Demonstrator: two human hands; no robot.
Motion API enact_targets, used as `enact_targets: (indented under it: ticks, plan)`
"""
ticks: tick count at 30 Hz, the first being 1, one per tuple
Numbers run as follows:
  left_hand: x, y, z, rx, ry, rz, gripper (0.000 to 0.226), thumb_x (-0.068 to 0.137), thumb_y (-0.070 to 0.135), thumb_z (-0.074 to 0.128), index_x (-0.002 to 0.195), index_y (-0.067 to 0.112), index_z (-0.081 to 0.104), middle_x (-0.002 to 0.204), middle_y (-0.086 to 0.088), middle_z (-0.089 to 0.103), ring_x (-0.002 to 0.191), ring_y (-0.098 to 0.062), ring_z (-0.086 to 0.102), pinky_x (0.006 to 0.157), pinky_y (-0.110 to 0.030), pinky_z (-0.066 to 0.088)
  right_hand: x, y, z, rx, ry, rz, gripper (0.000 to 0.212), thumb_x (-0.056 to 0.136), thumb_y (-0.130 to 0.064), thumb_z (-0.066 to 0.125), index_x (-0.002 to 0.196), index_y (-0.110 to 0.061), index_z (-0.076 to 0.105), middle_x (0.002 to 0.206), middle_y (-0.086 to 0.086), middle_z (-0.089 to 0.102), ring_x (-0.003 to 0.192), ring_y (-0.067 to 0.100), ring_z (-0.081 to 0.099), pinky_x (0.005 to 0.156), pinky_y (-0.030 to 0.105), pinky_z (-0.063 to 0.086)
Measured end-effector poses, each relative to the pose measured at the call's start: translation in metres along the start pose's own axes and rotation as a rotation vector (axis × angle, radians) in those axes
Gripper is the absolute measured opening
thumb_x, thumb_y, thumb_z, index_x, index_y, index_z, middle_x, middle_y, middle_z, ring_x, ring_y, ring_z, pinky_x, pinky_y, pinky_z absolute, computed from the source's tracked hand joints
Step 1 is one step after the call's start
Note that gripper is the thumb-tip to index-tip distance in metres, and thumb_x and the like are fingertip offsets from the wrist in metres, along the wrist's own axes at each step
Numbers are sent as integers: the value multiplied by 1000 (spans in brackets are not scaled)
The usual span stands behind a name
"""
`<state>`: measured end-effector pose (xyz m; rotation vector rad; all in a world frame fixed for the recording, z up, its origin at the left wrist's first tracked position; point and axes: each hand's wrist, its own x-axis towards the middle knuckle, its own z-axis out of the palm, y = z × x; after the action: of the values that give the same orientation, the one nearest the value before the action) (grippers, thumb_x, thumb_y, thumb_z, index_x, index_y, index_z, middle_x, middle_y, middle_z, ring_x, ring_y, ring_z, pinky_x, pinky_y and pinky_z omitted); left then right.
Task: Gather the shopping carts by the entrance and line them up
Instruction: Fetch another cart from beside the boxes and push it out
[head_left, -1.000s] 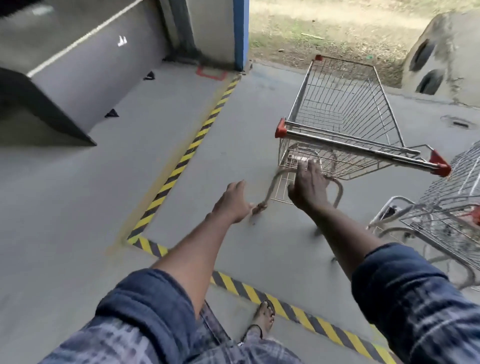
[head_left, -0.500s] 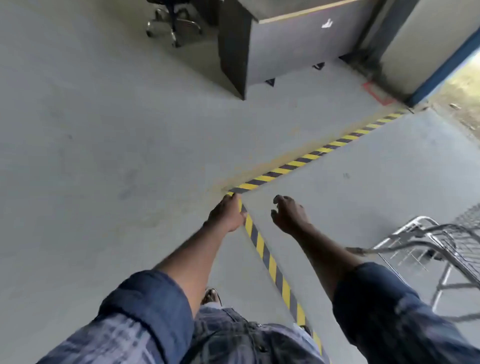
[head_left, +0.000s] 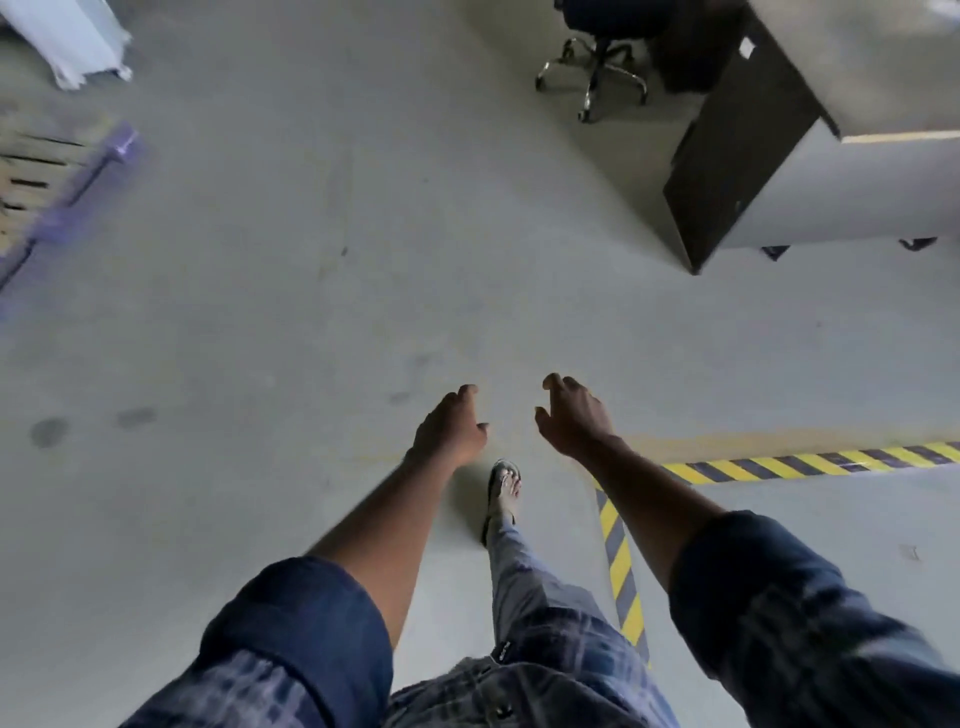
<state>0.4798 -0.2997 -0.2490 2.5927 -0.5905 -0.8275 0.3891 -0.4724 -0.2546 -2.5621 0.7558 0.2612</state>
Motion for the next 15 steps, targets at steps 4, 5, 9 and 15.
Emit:
enact_targets:
  ticks: [4,5,9,15]
  plan:
    - [90,-4,-50,45,-24,-62,61,93,37,59,146,23,35,146,-8,45,130,-32,49,101,-42,45,114,-25,-9,-14,-34,-27,42,90,-28,60,127,-11,48,124,16,55,114,37,55,90,44,50]
    - [113,-3,-66,49,-31,-74,60,92,39,59,145,23,37,145,-8,45,129,-32,50,101,-42,45,143,-33,-15,-15,-47,-37,43,91,-28,60,128,-11,47,125,16,54,116,37,54,91,44,49]
    - [198,1,-140,19,33,-107,43,92,43,59,131,25,52,138,-2,48,116,-28,59,96,-36,47,255,-71,-48,-85,-70,-107,47,92,-30,59,132,-12,45,127,15,52,117,37,53,92,44,48]
    - [315,-19,-246,-14,122,-146,20,90,38,61,98,23,71,112,-1,66,106,-25,64,88,-37,53,404,-152,-84,-99,-120,-203,45,93,-31,56,132,-12,44,126,14,52,118,35,53,93,44,49]
